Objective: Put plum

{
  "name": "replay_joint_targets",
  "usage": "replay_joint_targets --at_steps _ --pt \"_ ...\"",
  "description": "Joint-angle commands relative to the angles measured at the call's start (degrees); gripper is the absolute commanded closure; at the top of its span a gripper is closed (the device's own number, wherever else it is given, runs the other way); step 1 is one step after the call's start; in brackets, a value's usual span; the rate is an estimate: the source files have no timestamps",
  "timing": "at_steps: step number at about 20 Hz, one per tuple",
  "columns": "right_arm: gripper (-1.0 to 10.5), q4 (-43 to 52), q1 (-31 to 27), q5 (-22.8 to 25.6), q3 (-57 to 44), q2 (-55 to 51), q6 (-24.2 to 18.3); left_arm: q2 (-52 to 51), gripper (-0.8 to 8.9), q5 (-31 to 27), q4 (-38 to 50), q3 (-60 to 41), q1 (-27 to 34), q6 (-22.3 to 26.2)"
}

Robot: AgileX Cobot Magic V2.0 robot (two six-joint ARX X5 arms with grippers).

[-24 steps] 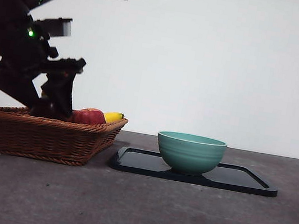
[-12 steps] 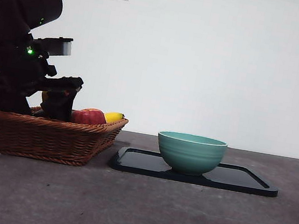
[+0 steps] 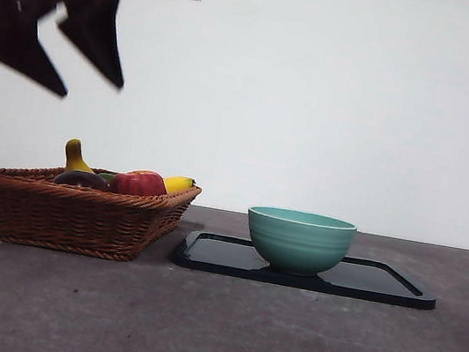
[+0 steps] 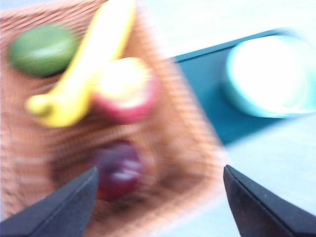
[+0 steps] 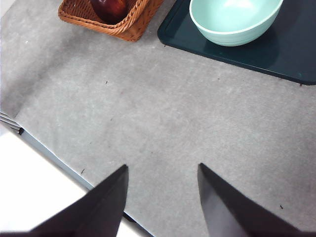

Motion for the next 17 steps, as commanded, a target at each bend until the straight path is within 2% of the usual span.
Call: replay_joint_targets --at_steps 1,3,6,11,17 --pt "7.2 0.55 0.31 0.00 0.28 0.17 0.37 -5.27 4.09 5.64 -4.20 0.81 -0.26 -0.92" --pt "7.2 0.55 0.31 0.00 0.28 0.17 0.37 -10.49 4.09 12.17 -9.38 0.81 -0.26 -0.90" --pt "7.2 0.55 0.31 0.00 0.28 0.17 0.37 -15.21 4.09 16.68 -16.46 0.81 -0.26 -0.39" --pt "7.2 0.55 0.31 0.00 0.28 0.17 0.39 -18.53 4.09 16.79 -26.75 0.81 -0.26 2.80" --pt "7.2 0.52 0.31 0.00 0.28 0.24 1.03 -18.51 4.09 16.79 -27.32 0.81 -0.26 2.97"
